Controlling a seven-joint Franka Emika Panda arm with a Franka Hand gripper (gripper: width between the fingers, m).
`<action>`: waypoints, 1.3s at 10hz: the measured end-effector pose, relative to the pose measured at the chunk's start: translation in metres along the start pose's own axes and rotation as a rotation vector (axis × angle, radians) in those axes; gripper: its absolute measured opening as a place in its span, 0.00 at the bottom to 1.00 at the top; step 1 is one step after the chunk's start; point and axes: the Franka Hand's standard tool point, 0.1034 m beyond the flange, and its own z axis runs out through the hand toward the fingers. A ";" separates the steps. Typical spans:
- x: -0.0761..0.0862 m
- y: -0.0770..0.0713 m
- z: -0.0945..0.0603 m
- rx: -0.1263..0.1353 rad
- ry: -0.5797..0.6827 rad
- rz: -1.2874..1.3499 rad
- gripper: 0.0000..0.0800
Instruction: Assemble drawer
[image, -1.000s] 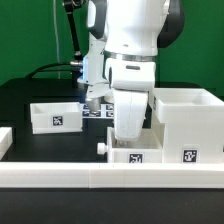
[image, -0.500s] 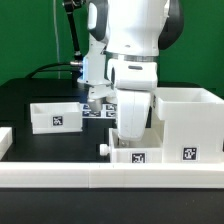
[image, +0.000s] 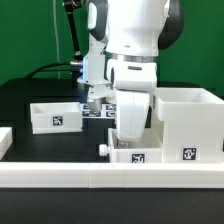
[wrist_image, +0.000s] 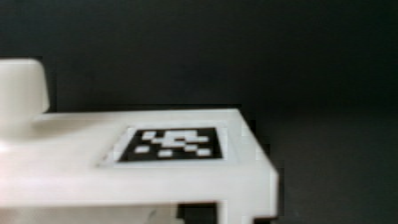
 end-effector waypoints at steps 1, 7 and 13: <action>0.000 0.000 0.000 0.001 0.000 -0.001 0.05; 0.000 0.001 0.001 -0.008 -0.006 0.010 0.05; 0.004 0.004 -0.003 -0.015 -0.003 0.007 0.59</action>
Offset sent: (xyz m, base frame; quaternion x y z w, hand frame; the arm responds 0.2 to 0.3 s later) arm 0.0097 0.0161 -0.0091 -0.0051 -0.0447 -0.0851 0.9954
